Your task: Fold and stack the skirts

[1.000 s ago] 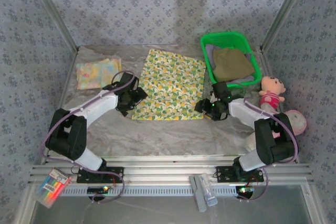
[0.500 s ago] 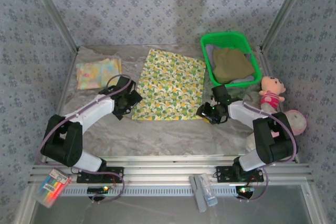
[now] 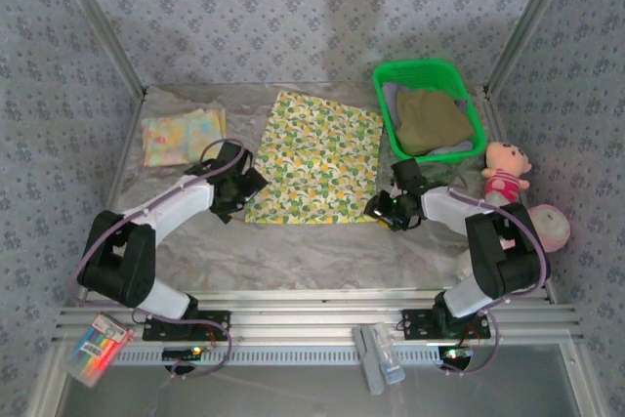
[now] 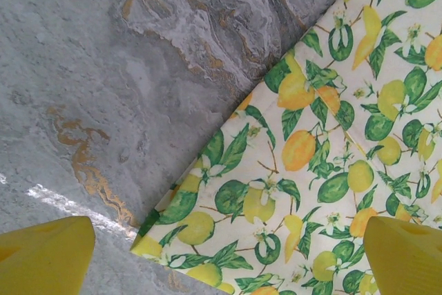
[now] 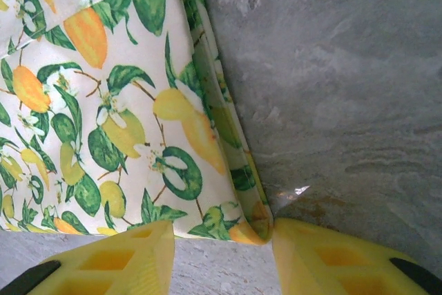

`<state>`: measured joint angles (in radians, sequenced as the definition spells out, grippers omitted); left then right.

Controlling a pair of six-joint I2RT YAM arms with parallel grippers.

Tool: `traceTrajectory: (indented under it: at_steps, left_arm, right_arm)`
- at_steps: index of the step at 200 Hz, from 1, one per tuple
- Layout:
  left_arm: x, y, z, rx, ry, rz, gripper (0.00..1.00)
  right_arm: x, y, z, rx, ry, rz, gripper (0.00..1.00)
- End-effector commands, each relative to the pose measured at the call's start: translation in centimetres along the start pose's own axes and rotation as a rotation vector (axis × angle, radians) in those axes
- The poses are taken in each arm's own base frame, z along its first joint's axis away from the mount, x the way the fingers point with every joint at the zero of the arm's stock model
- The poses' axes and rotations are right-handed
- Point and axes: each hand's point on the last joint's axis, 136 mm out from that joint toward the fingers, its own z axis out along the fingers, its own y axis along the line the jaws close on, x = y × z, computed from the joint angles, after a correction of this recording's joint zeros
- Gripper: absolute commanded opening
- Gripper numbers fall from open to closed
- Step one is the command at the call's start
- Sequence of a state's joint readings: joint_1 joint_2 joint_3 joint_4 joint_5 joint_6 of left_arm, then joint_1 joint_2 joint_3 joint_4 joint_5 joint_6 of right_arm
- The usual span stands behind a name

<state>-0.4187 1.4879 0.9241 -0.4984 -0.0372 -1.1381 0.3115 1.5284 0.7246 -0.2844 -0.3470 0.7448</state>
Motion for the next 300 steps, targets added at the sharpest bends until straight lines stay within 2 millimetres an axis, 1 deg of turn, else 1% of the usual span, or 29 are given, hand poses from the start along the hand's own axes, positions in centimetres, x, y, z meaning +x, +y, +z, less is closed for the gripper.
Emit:
traceTrajectory:
  at_steps: [1,28,61,96,127,146,174,190,196,204,237,259,291,300]
  left_arm:
    - [0.4,0.5,0.4,-0.010,0.025,-0.016,1.00]
    - [0.5,0.8,0.5,-0.019,0.027,-0.016,1.00]
    - [0.6,1.2,0.7,-0.029,0.029,-0.020,1.00]
    - [0.7,1.4,0.7,-0.038,0.030,-0.025,1.00]
    - [0.7,1.8,0.8,-0.050,0.027,-0.033,1.00]
    - [0.7,2.2,0.8,-0.058,0.020,-0.044,1.00]
    - [0.9,2.8,0.8,-0.054,0.015,-0.055,0.99]
    - [0.9,3.1,0.8,-0.053,0.014,-0.046,0.95]
    - [1.0,3.1,0.8,-0.046,0.016,-0.041,0.93]
    - [1.2,3.3,0.9,-0.043,0.027,-0.035,0.90]
    - [1.8,3.6,1.3,-0.042,0.068,0.018,0.77]
    - [2.4,3.9,1.9,-0.057,0.106,0.048,0.72]
    - [3.0,3.0,2.6,-0.035,0.152,0.085,0.60]
    - [3.2,2.9,2.7,-0.034,0.164,0.085,0.58]
  right_arm:
    - [-0.1,0.2,0.3,0.001,-0.003,-0.010,0.43]
    - [-0.4,1.3,-0.3,-0.056,-0.039,-0.028,0.40]
    - [-0.8,2.3,-0.8,-0.103,-0.069,-0.029,0.40]
    - [-0.5,1.7,-0.6,-0.087,-0.061,-0.009,0.39]
    - [-0.5,1.9,-0.6,-0.099,-0.065,-0.009,0.38]
    - [-0.5,1.8,-0.8,-0.097,-0.070,-0.004,0.34]
    - [0.1,1.5,-1.1,-0.098,-0.058,0.012,0.20]
    - [0.4,1.3,-0.9,-0.102,-0.040,0.012,0.09]
    - [0.4,1.2,-0.9,-0.101,-0.038,0.016,0.03]
    - [0.4,1.0,-0.8,-0.102,-0.035,0.024,0.00]
    - [0.3,0.6,-0.4,-0.112,-0.028,0.049,0.00]
    - [0.4,0.3,-0.3,-0.113,-0.024,0.064,0.00]
    - [0.3,0.3,-0.2,-0.117,-0.024,0.067,0.00]
    - [0.3,0.3,-0.1,-0.117,-0.023,0.067,0.00]
